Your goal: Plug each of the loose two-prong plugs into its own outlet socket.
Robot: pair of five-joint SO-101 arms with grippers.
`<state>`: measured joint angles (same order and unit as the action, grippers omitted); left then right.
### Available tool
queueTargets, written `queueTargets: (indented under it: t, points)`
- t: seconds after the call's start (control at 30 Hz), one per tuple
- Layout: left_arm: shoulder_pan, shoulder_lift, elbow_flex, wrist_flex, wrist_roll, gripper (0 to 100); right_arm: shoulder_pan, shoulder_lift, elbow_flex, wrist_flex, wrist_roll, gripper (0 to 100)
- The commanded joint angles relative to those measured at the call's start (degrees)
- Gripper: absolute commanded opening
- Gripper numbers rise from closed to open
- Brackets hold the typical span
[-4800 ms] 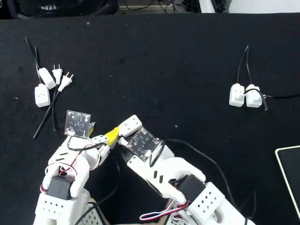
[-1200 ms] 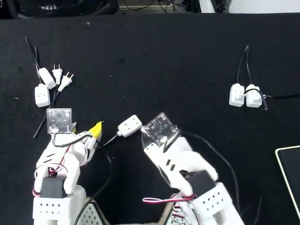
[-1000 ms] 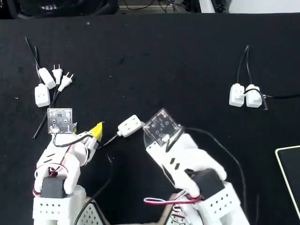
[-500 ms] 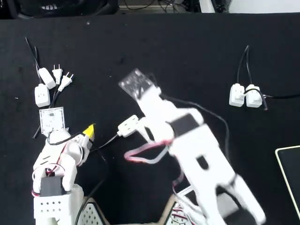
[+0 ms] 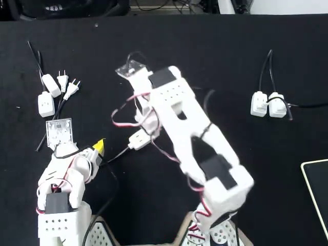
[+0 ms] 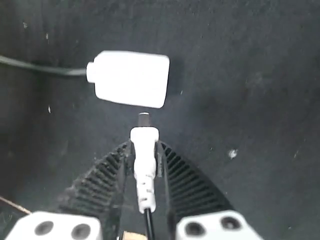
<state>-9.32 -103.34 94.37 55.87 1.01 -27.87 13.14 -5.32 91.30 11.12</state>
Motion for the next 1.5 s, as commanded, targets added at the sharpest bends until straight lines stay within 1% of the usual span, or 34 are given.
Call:
queueTargets:
  t: [0.0, 0.1, 0.2, 0.3, 0.5, 0.87, 1.13, 1.33, 1.47]
  points:
    - [-0.22, -0.26, -0.66, -0.35, -0.62, 27, 0.62, 4.97, -11.91, 1.49, -0.35, 1.1]
    - [-0.22, -0.26, -0.66, -0.35, -0.62, 27, 0.44, 8.66, -16.22, 3.60, -0.44, 1.1]
    - [-0.22, -0.26, -0.66, -0.35, -0.62, 27, 0.62, 12.35, -22.99, 9.41, -0.44, 1.1]
    - [-0.22, -0.26, -0.75, -0.35, -0.62, 27, 0.79, 14.29, -26.07, 9.93, -0.44, 1.0]
    - [-0.31, -0.26, -0.75, -0.35, -0.62, 27, -1.05, 16.13, -25.80, 9.93, -0.44, 1.0]
    - [-0.31, -0.26, -0.75, -0.35, -0.62, 27, -0.18, 21.67, -25.80, 9.93, -0.18, 1.0]
    - [-0.31, -0.26, -0.75, -0.35, -0.62, 27, 0.00, 21.14, -24.75, 10.02, -0.09, 1.0]
    - [-0.31, -0.26, -0.75, -0.35, -0.62, 27, -1.41, 15.87, -19.82, 10.02, -0.09, 1.0]
    - [-0.40, -0.26, -0.75, -0.35, -0.62, 27, -1.41, 15.08, -19.03, 9.93, -0.09, 1.0]
